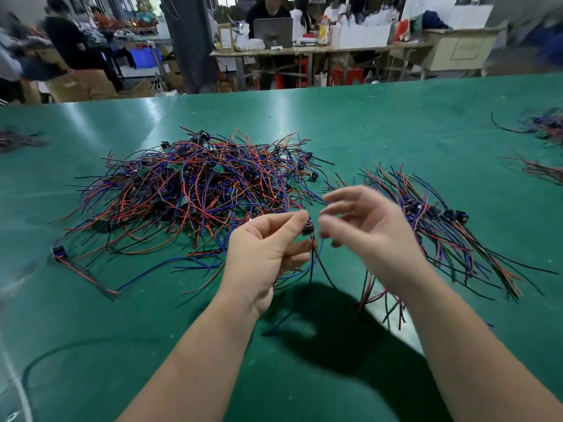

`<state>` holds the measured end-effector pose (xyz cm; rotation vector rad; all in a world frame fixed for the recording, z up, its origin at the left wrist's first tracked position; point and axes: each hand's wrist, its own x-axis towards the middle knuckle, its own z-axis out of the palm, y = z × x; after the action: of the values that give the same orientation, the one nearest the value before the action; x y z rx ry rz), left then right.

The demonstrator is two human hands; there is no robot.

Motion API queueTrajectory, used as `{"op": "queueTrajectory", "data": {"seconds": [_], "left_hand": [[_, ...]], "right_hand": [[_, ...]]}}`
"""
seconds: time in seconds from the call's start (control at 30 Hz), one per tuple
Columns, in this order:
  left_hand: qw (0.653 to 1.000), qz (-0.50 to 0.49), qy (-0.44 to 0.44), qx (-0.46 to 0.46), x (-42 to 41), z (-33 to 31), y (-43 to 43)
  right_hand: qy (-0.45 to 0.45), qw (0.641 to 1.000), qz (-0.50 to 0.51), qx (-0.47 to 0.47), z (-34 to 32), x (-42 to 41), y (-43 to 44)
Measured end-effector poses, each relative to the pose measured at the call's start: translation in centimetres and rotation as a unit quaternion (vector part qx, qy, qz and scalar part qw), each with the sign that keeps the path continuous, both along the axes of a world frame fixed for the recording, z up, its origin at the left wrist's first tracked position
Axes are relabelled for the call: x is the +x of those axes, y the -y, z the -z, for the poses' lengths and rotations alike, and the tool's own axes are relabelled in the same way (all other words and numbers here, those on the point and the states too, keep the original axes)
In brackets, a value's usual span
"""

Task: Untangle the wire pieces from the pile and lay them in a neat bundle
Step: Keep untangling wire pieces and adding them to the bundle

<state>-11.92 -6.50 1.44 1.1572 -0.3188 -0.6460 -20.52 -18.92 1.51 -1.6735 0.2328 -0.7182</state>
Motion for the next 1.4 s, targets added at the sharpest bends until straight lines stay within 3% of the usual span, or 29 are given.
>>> {"op": "queueTrajectory", "data": {"seconds": [0.07,0.13,0.27,0.4,0.47,0.53,0.6,0.67,0.77,0.83,0.93,1.07,1.13,1.27,1.4], "left_hand": [[1.0,-0.003,0.02,0.014,-0.1,0.3,0.1],[0.999,0.009,0.031,0.02,-0.2,0.3,0.1],[0.998,0.049,0.03,0.02,-0.4,-0.3,0.1],[1.0,0.025,0.008,-0.002,-0.1,-0.5,-0.1],[1.0,-0.007,-0.005,-0.012,0.4,-0.4,-0.2],[0.999,-0.04,-0.013,-0.014,0.8,-0.2,-0.3],[0.998,-0.07,-0.009,-0.007,1.2,0.2,-0.2],[0.995,-0.093,0.021,0.024,1.4,0.6,-0.2],[0.983,-0.104,0.108,0.102,1.8,1.4,-0.1],[0.955,-0.103,0.205,0.188,2.0,2.0,-0.1],[0.876,-0.058,0.347,0.329,1.9,2.6,-0.5],[0.811,0.016,0.407,0.42,1.5,2.3,-0.7],[0.785,0.038,0.424,0.45,1.4,2.0,-0.7],[0.712,0.068,0.503,0.485,1.1,2.2,-0.9],[0.644,0.073,0.565,0.511,0.9,2.4,-0.6]], "right_hand": [[-0.017,0.996,-0.004,-0.085,0.2,0.2,-1.0],[-0.013,0.995,0.037,-0.094,0.3,0.4,-1.0],[0.01,0.996,0.044,0.076,-0.3,0.3,0.1],[0.126,0.954,0.091,0.255,-1.8,-0.8,2.8],[0.211,0.936,0.177,0.22,-2.3,-2.0,4.8],[0.234,0.928,0.262,0.124,-2.4,-3.2,6.5],[0.153,0.927,0.34,0.042,-1.8,-3.9,7.9],[-0.032,0.917,0.396,-0.049,-0.8,-4.4,9.2],[-0.315,0.864,0.371,-0.131,1.0,-4.9,10.3],[-0.391,0.842,0.345,-0.134,1.5,-4.8,10.4],[-0.419,0.833,0.338,-0.129,1.5,-4.5,10.3],[-0.446,0.812,0.333,-0.176,1.4,-4.4,9.9],[-0.415,0.807,0.358,-0.222,1.2,-4.1,9.3],[-0.243,0.859,0.371,-0.256,0.4,-2.6,6.8],[-0.23,0.915,0.251,-0.219,0.5,-1.0,3.8]]}}
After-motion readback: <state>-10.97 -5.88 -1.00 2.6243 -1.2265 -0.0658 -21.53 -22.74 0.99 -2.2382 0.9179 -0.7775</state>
